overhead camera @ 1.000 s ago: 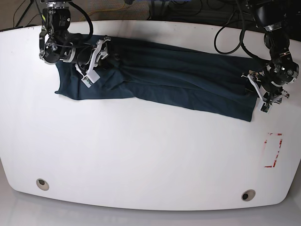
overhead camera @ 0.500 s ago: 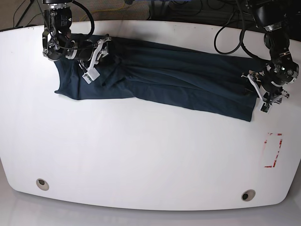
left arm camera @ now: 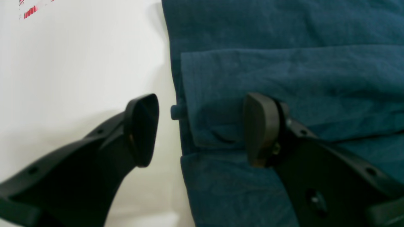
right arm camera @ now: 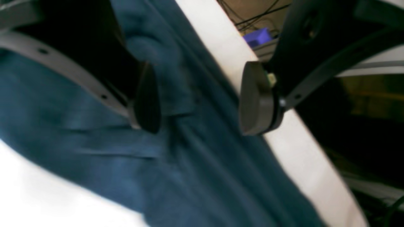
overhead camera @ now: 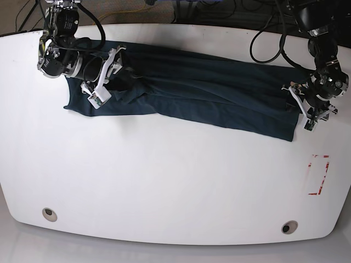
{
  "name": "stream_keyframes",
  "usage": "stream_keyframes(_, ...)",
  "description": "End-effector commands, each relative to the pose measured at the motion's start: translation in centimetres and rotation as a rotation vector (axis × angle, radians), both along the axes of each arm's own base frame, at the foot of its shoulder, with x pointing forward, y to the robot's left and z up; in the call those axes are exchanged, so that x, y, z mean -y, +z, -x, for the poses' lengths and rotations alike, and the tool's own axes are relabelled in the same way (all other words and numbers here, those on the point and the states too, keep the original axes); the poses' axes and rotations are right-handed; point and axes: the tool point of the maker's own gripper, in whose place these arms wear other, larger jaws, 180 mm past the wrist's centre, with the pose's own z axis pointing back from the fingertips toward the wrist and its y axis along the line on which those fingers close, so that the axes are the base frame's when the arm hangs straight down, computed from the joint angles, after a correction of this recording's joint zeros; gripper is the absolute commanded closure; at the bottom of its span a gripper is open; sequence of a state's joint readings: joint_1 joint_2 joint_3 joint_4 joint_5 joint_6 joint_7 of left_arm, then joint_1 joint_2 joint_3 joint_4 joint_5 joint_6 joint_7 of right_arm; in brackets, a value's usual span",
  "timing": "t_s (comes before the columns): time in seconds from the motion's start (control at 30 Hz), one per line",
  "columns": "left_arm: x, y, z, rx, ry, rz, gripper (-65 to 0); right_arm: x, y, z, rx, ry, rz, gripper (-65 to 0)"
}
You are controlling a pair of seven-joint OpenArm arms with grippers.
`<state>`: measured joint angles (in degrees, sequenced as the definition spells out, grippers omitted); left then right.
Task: Layout the t-shirt on the table in an organized manner, then fold the t-shirt properly
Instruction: 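Grasp the shirt end again with the right gripper and tug it, then pull the shirt ends apart with both grippers to flatten the strip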
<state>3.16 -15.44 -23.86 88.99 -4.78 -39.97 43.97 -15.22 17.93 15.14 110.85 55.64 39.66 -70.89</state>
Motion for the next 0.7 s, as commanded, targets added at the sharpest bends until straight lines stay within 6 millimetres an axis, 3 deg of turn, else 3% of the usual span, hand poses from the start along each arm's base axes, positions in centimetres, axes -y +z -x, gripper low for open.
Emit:
stream_keyframes(0.0,-0.4,1.6,-1.0,0.055,-0.004,-0.010,-39.2,1.4,1.1,-1.1,0.050,-0.034,0.015,-37.1)
stream_keyframes(0.23,-0.5,2.0,-1.1,0.065,-0.003,-0.011,-39.2,4.6,-0.6,-1.4,0.041,-0.094,0.189,-37.1)
stream_keyframes(0.4,-1.3,3.1,-1.3,0.100,0.024,-0.021,-39.2,5.9,-1.8,-1.8,0.046,-0.133,0.270,-36.6)
stream_keyframes(0.5,-1.7,3.6,-1.2,0.114,0.036,-0.026,-39.2,6.3,-3.3,-1.6,0.012,-0.152,0.297,-31.1)
stream_keyframes(0.67,-2.4,4.5,-1.1,0.150,0.077,-0.002,-39.2,7.3,-5.6,-1.8,-0.039,-0.174,0.330,-15.4)
